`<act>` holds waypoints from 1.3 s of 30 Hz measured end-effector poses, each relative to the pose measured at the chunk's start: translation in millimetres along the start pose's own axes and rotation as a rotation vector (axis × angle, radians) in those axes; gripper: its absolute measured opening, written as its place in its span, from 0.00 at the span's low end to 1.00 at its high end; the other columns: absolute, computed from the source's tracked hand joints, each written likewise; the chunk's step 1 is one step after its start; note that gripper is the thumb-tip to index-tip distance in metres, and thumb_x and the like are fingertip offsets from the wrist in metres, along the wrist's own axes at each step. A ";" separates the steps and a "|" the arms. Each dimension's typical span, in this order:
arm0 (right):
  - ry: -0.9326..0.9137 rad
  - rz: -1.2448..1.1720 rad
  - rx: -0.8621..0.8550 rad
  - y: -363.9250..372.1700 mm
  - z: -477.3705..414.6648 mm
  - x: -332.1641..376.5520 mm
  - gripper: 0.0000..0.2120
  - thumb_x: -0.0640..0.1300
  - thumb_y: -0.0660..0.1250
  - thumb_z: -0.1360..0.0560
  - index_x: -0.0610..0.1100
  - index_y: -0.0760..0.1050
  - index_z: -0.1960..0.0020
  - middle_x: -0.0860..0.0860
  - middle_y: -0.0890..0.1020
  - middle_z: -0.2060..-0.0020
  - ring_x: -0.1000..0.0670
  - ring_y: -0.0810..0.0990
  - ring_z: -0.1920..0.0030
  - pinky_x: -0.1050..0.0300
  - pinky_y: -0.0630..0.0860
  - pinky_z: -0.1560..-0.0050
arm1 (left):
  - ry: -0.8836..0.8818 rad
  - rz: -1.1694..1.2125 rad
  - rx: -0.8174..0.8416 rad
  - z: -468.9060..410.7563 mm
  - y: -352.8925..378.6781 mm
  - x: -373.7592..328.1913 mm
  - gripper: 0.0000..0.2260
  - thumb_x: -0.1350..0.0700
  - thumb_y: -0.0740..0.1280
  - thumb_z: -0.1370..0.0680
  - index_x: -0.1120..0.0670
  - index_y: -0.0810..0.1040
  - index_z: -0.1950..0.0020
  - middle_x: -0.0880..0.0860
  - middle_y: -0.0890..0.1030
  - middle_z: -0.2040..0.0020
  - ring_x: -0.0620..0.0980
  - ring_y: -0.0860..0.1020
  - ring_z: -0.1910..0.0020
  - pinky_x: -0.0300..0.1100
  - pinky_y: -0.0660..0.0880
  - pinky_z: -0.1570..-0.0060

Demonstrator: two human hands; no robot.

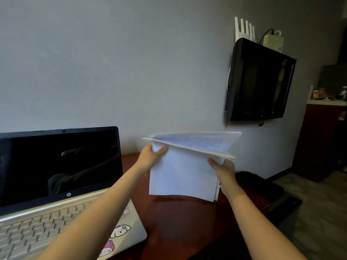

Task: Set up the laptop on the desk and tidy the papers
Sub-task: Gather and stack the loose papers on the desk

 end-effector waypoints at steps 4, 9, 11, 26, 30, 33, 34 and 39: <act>-0.038 -0.006 -0.012 3.3 -5.3 10.9 0.17 0.35 0.68 0.26 0.38 0.73 0.38 0.48 0.77 0.46 0.49 0.76 0.46 0.58 0.71 0.47 | 0.002 -0.027 -0.057 0.9 -6.4 -10.6 0.26 0.53 0.66 0.23 0.59 0.63 0.28 0.52 0.71 0.37 0.51 0.74 0.40 0.37 0.71 0.50; -0.017 -0.024 0.030 7.4 0.9 5.6 0.16 0.38 0.68 0.25 0.39 0.71 0.39 0.46 0.78 0.46 0.45 0.77 0.47 0.52 0.74 0.46 | 0.002 0.106 -0.031 4.7 -5.0 2.2 0.22 0.54 0.68 0.24 0.56 0.67 0.33 0.54 0.77 0.39 0.49 0.79 0.52 0.37 0.75 0.59; -0.019 -0.028 0.029 10.4 -1.9 10.1 0.15 0.38 0.67 0.25 0.39 0.71 0.38 0.45 0.78 0.45 0.44 0.78 0.46 0.51 0.75 0.44 | 0.024 0.121 -0.016 3.8 -2.5 -3.8 0.18 0.54 0.68 0.24 0.55 0.71 0.35 0.53 0.78 0.41 0.48 0.79 0.52 0.37 0.75 0.59; 0.015 -0.052 0.089 20.6 4.1 3.1 0.17 0.47 0.65 0.23 0.40 0.71 0.38 0.47 0.79 0.44 0.47 0.77 0.42 0.50 0.77 0.43 | 0.054 0.142 -0.072 9.8 -13.7 -4.6 0.18 0.55 0.68 0.24 0.55 0.71 0.36 0.51 0.78 0.44 0.48 0.79 0.51 0.35 0.76 0.60; 0.026 -0.073 0.078 26.0 4.4 5.3 0.22 0.49 0.64 0.23 0.42 0.69 0.32 0.46 0.75 0.36 0.44 0.74 0.36 0.45 0.69 0.32 | 0.029 0.167 -0.061 11.6 -9.0 -6.5 0.10 0.55 0.67 0.23 0.53 0.73 0.43 0.48 0.79 0.51 0.41 0.78 0.58 0.30 0.75 0.67; 0.039 -0.085 0.064 23.1 3.4 5.4 0.26 0.52 0.64 0.24 0.41 0.67 0.30 0.46 0.74 0.35 0.44 0.72 0.35 0.45 0.68 0.32 | 0.016 0.197 -0.087 12.2 -14.2 -9.8 0.14 0.53 0.68 0.24 0.53 0.71 0.40 0.48 0.79 0.50 0.45 0.79 0.55 0.34 0.75 0.64; 0.045 -0.083 0.062 22.1 5.4 2.4 0.25 0.51 0.65 0.24 0.41 0.68 0.31 0.47 0.74 0.36 0.45 0.72 0.35 0.45 0.68 0.32 | 0.007 0.201 -0.100 12.7 -16.2 -7.1 0.16 0.53 0.68 0.24 0.53 0.71 0.39 0.50 0.79 0.48 0.48 0.79 0.53 0.37 0.75 0.61; 0.067 -0.057 0.109 26.5 14.1 -12.3 0.17 0.35 0.67 0.26 0.40 0.72 0.37 0.46 0.79 0.44 0.45 0.78 0.46 0.52 0.74 0.43 | -0.001 0.188 -0.064 17.8 -8.6 6.8 0.08 0.58 0.67 0.23 0.54 0.75 0.44 0.57 0.80 0.44 0.50 0.80 0.55 0.41 0.77 0.55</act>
Point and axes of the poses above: each hand's wrist, its own z-axis away from the middle knuckle, its own y-axis out of the palm, x = y × z, the point moved 10 cm from there along -z, towards the middle knuckle
